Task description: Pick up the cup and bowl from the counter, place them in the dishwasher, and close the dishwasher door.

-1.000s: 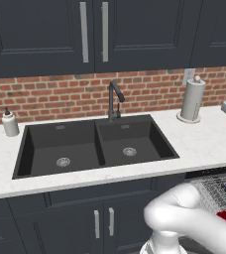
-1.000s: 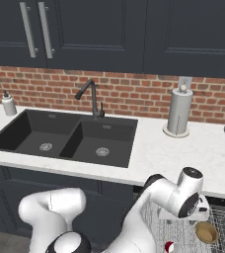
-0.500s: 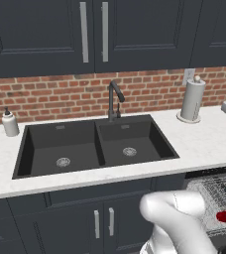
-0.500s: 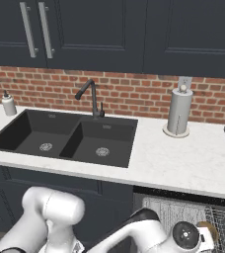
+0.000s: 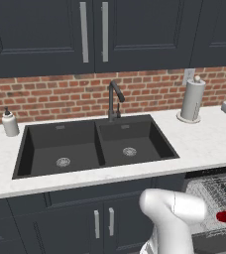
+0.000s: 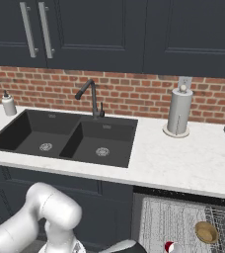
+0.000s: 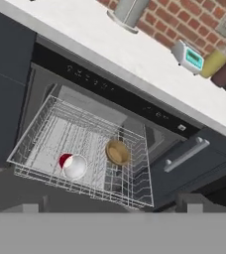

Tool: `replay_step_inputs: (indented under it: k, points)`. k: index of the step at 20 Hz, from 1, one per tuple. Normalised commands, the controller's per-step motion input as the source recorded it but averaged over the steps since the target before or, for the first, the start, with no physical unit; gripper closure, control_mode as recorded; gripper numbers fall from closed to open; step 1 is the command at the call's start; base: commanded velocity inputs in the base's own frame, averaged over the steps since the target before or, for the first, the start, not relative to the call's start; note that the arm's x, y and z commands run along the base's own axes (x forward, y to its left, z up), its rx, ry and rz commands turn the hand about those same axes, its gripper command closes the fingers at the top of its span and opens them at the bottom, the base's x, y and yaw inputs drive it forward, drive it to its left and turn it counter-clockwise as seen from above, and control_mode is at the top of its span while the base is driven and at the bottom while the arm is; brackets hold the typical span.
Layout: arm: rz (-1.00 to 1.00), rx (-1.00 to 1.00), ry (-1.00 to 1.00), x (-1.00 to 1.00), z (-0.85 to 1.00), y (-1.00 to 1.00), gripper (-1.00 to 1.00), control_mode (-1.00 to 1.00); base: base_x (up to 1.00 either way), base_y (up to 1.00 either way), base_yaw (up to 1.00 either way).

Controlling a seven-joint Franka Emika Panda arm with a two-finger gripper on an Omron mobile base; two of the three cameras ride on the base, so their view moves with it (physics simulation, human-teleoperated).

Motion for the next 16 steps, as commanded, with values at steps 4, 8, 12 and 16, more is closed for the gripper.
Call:
replay_step_inputs:
  k: [4,8,12,16]
  points:
    - [0.01,-0.06,-0.15,-0.62,0.17,-0.01,-1.0,-1.0,0.0,0.0,0.0]
    - [0.0,0.0,0.0,-0.48,-0.13,-0.03,-1.0,-1.0,0.0,0.0,0.0]
    - [0.0,0.0,0.17,-0.23,-0.61,-0.01,-1.0,-1.0,0.0,0.0,0.0]
    - [0.0,0.0,0.22,-0.33,-0.97,-0.01,-1.0,-1.0,0.0,0.0,0.0]
